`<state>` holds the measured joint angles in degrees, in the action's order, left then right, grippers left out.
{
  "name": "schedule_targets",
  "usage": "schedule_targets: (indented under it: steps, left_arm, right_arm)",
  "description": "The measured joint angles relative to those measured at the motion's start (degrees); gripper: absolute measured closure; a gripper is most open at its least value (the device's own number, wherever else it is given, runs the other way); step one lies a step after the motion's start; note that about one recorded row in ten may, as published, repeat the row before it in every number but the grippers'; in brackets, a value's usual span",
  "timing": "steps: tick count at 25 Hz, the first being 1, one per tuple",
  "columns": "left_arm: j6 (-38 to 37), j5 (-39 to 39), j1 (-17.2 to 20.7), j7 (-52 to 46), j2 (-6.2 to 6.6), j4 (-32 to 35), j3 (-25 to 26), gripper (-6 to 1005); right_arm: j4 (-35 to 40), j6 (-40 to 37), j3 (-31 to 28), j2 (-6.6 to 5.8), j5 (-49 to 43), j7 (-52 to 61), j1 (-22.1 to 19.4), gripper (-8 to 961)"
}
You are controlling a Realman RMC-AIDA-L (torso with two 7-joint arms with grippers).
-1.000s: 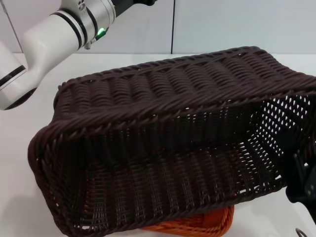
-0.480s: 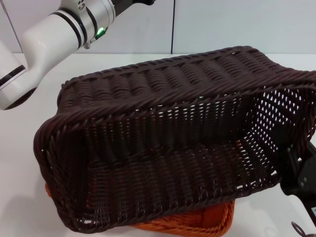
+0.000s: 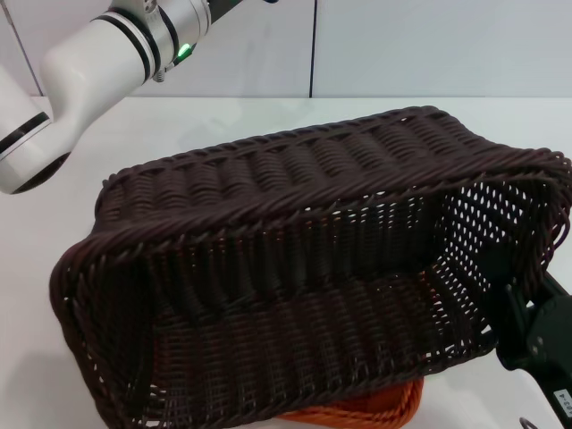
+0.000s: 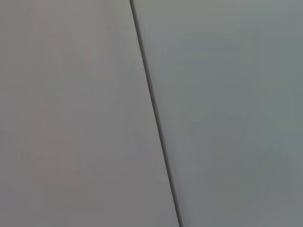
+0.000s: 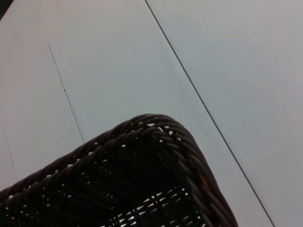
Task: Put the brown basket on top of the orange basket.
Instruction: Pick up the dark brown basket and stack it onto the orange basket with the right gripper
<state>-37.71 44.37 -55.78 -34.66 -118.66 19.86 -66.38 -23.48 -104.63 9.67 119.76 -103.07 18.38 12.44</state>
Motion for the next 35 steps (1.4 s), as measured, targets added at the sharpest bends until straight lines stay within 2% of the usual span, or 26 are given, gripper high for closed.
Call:
schedule_targets:
  steps: [12, 28, 35]
  left_arm:
    - [1.2, 0.0, 0.1, 0.0, 0.08, -0.1, -0.2, 156]
    - [1.9, 0.2, 0.3, 0.0, 0.10, -0.1, -0.5, 156]
    - [1.8, 0.5, 0.3, 0.0, 0.10, -0.1, -0.5, 156]
  right_arm:
    - [-0.8, -0.3, 0.8, 0.05, -1.7, -0.1, -0.1, 759]
    - [-0.9, 3.7, 0.9, -0.29, -1.8, 2.1, 0.7, 754]
    - [-0.2, 4.2, 1.5, -0.45, -1.8, 3.1, 1.4, 645]
